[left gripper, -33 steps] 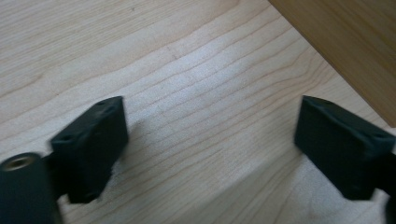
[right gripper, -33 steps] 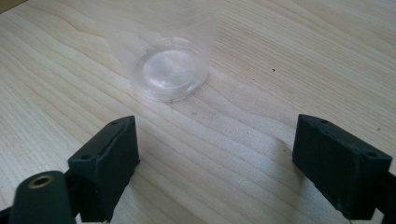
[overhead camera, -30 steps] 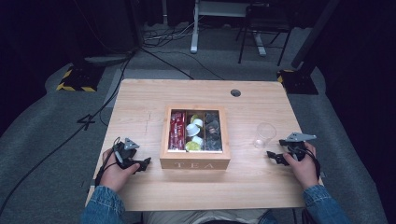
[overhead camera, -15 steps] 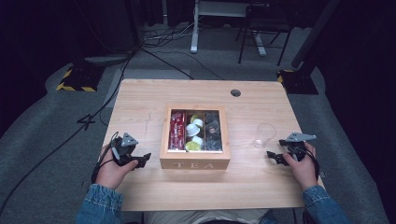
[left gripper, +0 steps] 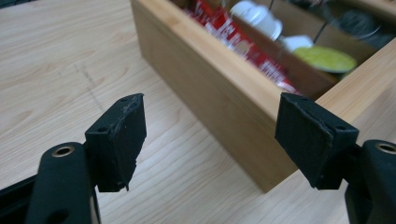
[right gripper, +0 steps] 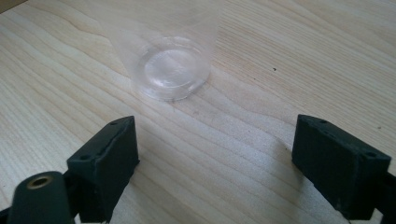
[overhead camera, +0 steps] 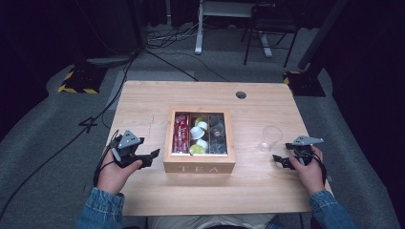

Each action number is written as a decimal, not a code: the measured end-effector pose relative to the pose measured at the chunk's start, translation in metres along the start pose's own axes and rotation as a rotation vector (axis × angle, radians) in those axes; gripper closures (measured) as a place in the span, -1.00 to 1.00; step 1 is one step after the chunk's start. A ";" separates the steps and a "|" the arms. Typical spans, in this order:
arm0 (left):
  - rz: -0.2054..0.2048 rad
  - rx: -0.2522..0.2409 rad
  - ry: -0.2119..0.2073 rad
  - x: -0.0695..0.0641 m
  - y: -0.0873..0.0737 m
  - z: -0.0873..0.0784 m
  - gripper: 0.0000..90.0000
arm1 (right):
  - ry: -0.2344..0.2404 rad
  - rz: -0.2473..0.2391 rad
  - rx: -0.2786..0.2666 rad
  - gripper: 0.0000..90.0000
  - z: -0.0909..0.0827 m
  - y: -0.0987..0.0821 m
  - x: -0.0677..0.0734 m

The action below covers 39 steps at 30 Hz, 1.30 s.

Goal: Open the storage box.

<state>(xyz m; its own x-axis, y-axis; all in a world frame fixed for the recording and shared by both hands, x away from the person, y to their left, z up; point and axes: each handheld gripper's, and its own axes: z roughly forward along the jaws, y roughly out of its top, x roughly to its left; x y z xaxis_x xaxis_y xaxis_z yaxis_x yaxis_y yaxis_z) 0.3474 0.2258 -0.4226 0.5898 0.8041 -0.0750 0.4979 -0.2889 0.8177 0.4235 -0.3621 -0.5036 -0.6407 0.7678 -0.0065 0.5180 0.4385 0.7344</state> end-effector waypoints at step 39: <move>0.112 0.196 -0.134 -0.036 -0.007 0.026 -0.02 | 0.004 -0.002 0.000 -0.68 0.000 0.000 0.000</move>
<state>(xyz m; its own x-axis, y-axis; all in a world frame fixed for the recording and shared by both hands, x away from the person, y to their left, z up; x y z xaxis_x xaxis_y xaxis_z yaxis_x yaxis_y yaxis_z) 0.3393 0.1852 -0.4400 0.7209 0.6889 -0.0756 0.5305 -0.4784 0.6998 0.4234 -0.3621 -0.5036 -0.6439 0.7651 -0.0056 0.5168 0.4403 0.7342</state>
